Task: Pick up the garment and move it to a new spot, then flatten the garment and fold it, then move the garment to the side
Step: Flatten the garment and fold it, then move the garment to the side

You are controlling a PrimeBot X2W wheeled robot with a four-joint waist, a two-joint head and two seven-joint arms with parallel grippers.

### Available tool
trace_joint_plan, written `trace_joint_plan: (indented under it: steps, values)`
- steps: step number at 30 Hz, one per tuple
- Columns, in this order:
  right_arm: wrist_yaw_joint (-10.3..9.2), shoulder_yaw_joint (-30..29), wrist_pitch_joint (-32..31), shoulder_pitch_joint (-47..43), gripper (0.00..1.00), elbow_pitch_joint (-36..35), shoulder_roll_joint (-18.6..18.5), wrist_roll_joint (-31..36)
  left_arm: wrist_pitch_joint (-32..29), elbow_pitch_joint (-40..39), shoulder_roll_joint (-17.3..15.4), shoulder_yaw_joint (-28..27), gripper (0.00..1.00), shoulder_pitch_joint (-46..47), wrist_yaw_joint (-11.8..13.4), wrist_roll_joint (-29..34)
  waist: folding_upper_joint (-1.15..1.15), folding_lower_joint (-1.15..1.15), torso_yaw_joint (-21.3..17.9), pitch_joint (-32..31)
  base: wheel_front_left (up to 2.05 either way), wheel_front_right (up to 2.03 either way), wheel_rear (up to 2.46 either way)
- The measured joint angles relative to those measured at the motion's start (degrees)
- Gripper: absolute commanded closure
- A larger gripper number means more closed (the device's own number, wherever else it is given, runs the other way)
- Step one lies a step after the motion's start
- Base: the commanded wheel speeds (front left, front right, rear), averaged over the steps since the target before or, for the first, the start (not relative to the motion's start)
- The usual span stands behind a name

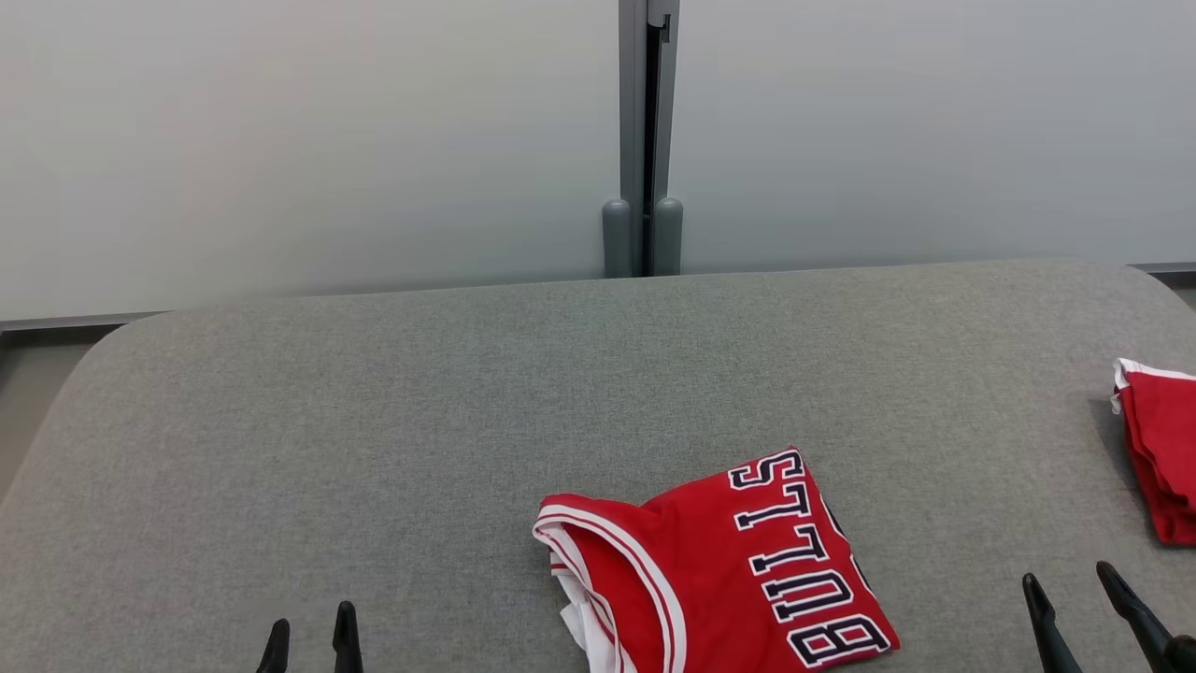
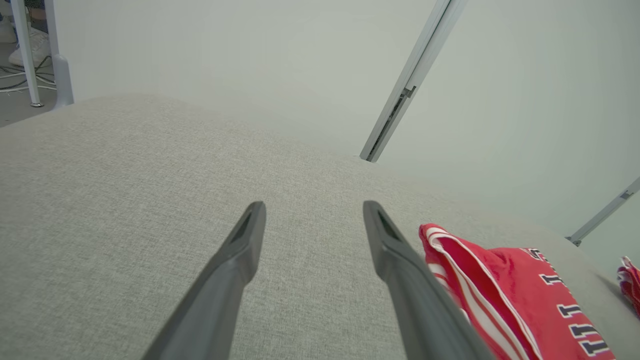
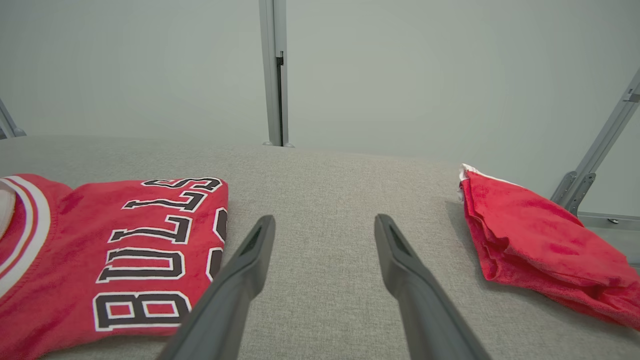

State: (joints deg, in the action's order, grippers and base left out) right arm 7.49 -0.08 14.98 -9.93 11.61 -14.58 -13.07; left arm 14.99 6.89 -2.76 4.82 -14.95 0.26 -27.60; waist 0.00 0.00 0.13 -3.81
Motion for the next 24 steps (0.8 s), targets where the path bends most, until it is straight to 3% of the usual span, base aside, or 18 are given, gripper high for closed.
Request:
trace_joint_plan:
  steps: [14,18,24]
  values:
    - [0.00,-2.14,0.00,-2.29,0.00,-0.73,3.58,1.23,0.00,-0.71,-0.03,-1.20,0.00,-1.94,-0.19,1.29,0.00,0.00,1.81,-0.25,0.00,0.00,0.00]
    - [0.00,6.65,-0.31,2.74,0.00,1.54,-0.37,-6.49,0.00,-1.15,-0.03,-0.46,0.00,-1.02,-0.19,1.29,0.00,0.00,2.55,1.02,0.00,0.00,0.00]
    - [0.00,17.52,-11.57,10.85,0.00,4.50,-6.50,-16.96,0.00,-0.87,-0.03,0.58,0.00,0.54,-0.26,1.42,0.00,0.00,3.61,2.89,0.00,0.00,0.00]
